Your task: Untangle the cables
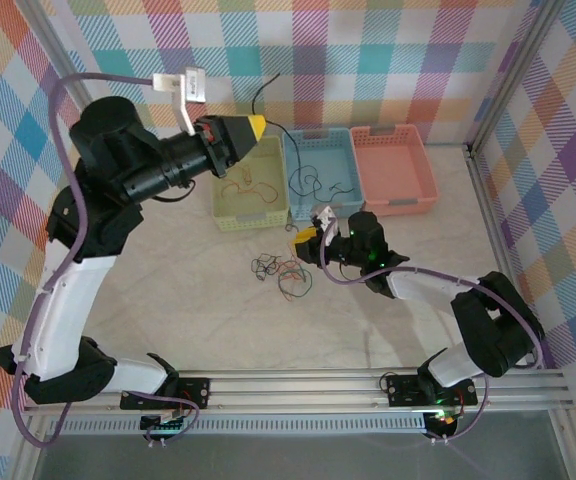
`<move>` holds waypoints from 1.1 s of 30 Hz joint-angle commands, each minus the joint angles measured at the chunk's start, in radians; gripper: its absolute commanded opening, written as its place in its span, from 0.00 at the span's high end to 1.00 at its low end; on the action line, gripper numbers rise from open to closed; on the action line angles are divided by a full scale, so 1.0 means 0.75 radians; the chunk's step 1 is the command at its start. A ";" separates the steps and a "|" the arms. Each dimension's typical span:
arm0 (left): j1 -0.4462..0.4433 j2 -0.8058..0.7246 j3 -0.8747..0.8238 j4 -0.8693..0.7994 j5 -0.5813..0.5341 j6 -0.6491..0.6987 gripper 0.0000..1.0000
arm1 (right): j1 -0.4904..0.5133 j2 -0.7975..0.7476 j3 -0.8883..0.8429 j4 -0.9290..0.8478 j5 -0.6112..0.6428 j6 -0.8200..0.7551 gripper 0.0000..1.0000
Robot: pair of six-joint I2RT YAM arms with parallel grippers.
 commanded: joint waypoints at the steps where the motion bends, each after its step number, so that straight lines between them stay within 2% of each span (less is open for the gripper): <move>1: 0.014 0.031 0.134 -0.063 -0.003 0.009 1.00 | -0.001 0.032 -0.012 0.045 0.056 -0.057 0.69; 6: 0.014 0.115 0.301 -0.121 0.007 0.004 1.00 | -0.013 0.048 -0.013 0.041 0.065 -0.052 0.69; 13: 0.019 0.133 0.304 -0.105 -0.009 0.011 1.00 | -0.037 0.051 -0.007 0.015 0.084 -0.030 0.70; 14: 0.018 0.137 0.304 -0.102 -0.011 0.009 1.00 | -0.043 0.045 -0.012 0.022 0.085 -0.024 0.68; 16: 0.020 0.155 0.309 -0.101 -0.012 0.017 1.00 | -0.058 0.030 -0.028 0.032 0.147 -0.002 0.51; 19: 0.050 0.204 0.349 -0.127 -0.042 0.027 1.00 | -0.103 -0.005 -0.054 -0.011 0.389 0.081 0.37; 22: 0.099 0.253 0.404 -0.148 -0.065 0.047 1.00 | -0.213 -0.038 -0.090 -0.116 0.561 0.217 0.37; 25: 0.162 0.294 0.426 -0.129 -0.070 0.044 1.00 | -0.323 -0.063 -0.144 -0.157 0.585 0.369 0.39; 33: 0.204 0.498 0.449 -0.028 -0.041 0.017 1.00 | -0.351 -0.073 -0.144 -0.195 0.605 0.405 0.35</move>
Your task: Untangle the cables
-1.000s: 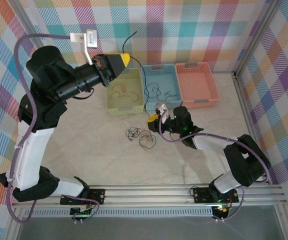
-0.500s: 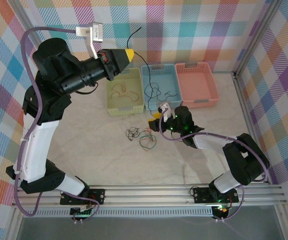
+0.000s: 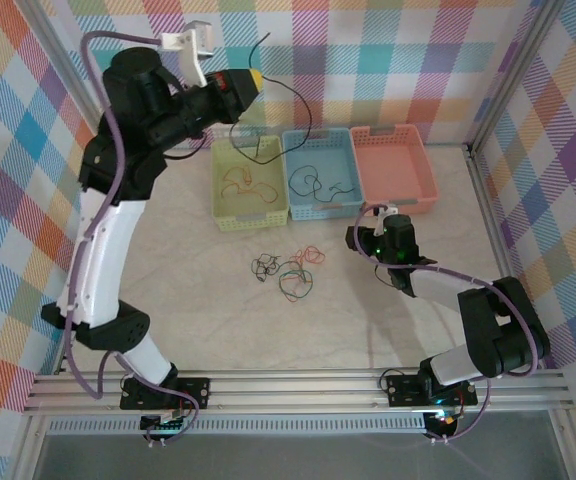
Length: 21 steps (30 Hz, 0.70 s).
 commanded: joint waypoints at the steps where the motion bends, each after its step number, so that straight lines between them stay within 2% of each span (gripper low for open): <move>1: 0.015 0.097 0.048 0.068 0.000 0.007 1.00 | 0.006 -0.027 0.018 -0.028 0.028 0.051 0.35; 6: 0.035 0.269 0.132 0.093 -0.040 0.069 1.00 | 0.010 -0.025 0.041 -0.081 0.023 0.037 0.36; 17: 0.066 0.648 0.192 0.247 -0.019 0.021 1.00 | 0.010 -0.047 0.023 -0.079 0.071 0.044 0.36; 21: 0.072 0.830 0.354 0.187 -0.003 0.051 1.00 | 0.010 -0.047 0.027 -0.090 0.074 0.036 0.36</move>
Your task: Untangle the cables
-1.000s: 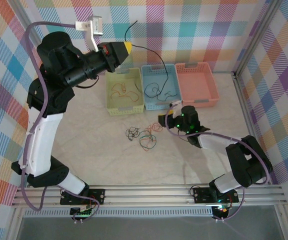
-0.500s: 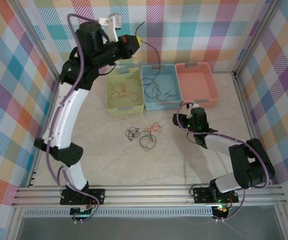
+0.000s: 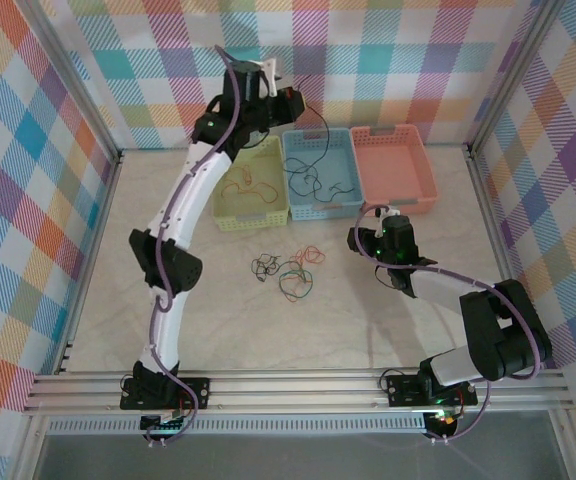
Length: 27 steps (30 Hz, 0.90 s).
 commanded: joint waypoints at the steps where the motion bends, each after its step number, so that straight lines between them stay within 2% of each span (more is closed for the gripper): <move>1: 0.019 0.117 0.164 0.012 0.025 0.028 1.00 | 0.008 -0.023 0.025 -0.016 0.011 -0.002 0.36; 12: 0.019 0.300 0.163 0.080 0.041 0.028 1.00 | 0.009 -0.002 0.040 -0.022 -0.019 0.001 0.36; 21: 0.012 0.391 0.061 -0.016 -0.007 0.056 1.00 | 0.008 0.004 0.048 -0.037 -0.011 -0.002 0.36; 22: 0.011 0.400 0.061 -0.030 -0.007 0.058 0.97 | 0.007 0.004 0.049 -0.036 -0.014 -0.002 0.36; 25: -0.007 0.413 0.061 -0.082 -0.008 0.084 0.69 | 0.006 0.011 0.052 -0.034 -0.023 0.000 0.36; 27: -0.017 0.410 0.064 -0.112 -0.001 0.105 0.58 | 0.006 0.014 0.054 -0.039 -0.026 0.000 0.36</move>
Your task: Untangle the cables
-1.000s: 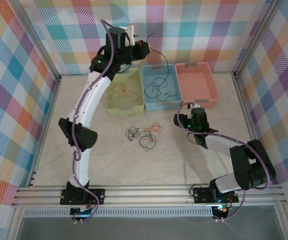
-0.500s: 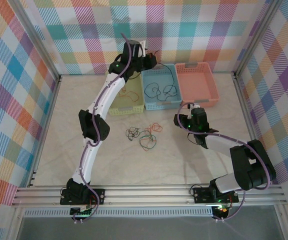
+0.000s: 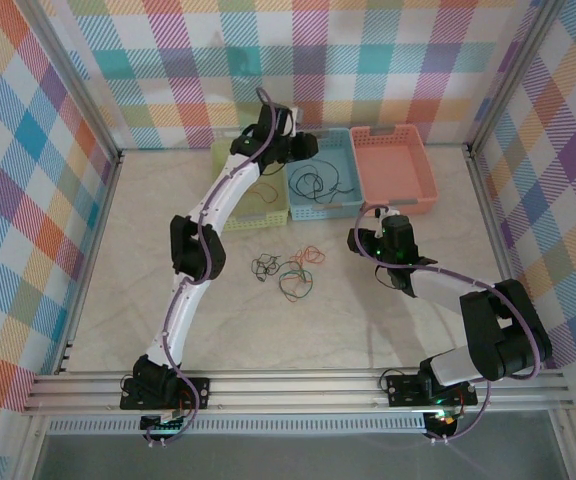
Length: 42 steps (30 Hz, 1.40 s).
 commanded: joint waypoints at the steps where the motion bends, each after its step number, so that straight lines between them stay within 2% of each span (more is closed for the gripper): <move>1: -0.015 -0.016 -0.005 -0.083 -0.005 0.054 0.53 | 0.008 0.014 0.048 -0.008 -0.019 -0.001 0.36; 3: -0.018 -0.039 -0.005 -0.113 -0.014 0.053 0.44 | 0.007 0.019 0.053 -0.015 -0.019 -0.004 0.36; 5: -0.017 -0.082 -0.006 -0.134 -0.016 0.062 0.39 | 0.007 0.022 0.059 -0.029 -0.017 -0.008 0.36; 8: -0.020 -0.191 -0.017 -0.167 -0.028 0.070 0.37 | 0.006 0.024 0.060 -0.017 -0.032 -0.012 0.36; 11: -0.028 -0.378 -0.159 -0.139 -0.035 0.067 0.37 | 0.007 0.030 0.061 -0.005 -0.068 -0.016 0.36; 14: -0.050 -0.670 -0.530 0.025 -0.041 0.050 0.37 | 0.009 0.044 0.060 0.039 -0.166 -0.027 0.37; 21: -0.069 -1.414 -1.636 0.531 -0.101 -0.109 0.33 | 0.037 0.078 0.084 0.118 -0.425 -0.082 0.46; 23: -0.069 -1.578 -1.879 0.583 -0.124 -0.144 0.33 | 0.068 0.083 0.107 0.105 -0.509 -0.186 0.47; 27: -0.071 -1.890 -2.374 0.724 -0.104 -0.251 0.32 | 0.135 0.063 0.230 -0.140 -0.604 -0.440 0.48; 29: -0.071 -1.993 -2.554 0.748 -0.093 -0.278 0.31 | 0.147 0.040 0.222 -0.136 -0.675 -0.489 0.48; 30: -0.071 -2.036 -2.607 0.721 -0.104 -0.271 0.31 | 0.156 0.035 0.231 -0.152 -0.720 -0.525 0.51; 31: -0.071 -2.076 -2.654 0.698 -0.125 -0.267 0.31 | 0.168 0.037 0.258 -0.206 -0.774 -0.587 0.60; 32: -0.071 -2.113 -2.689 0.688 -0.143 -0.266 0.31 | 0.184 0.045 0.294 -0.279 -0.826 -0.671 0.61; 35: -0.069 -2.228 -2.784 0.725 -0.145 -0.235 0.30 | 0.221 0.088 0.435 -0.607 -0.902 -0.955 0.54; 37: -0.069 -2.292 -2.835 0.761 -0.166 -0.195 0.30 | 0.230 0.118 0.463 -0.658 -0.877 -1.071 0.52; 42: -0.065 -2.364 -2.924 0.821 -0.235 -0.177 0.28 | 0.291 0.204 0.602 -0.866 -0.939 -1.402 0.46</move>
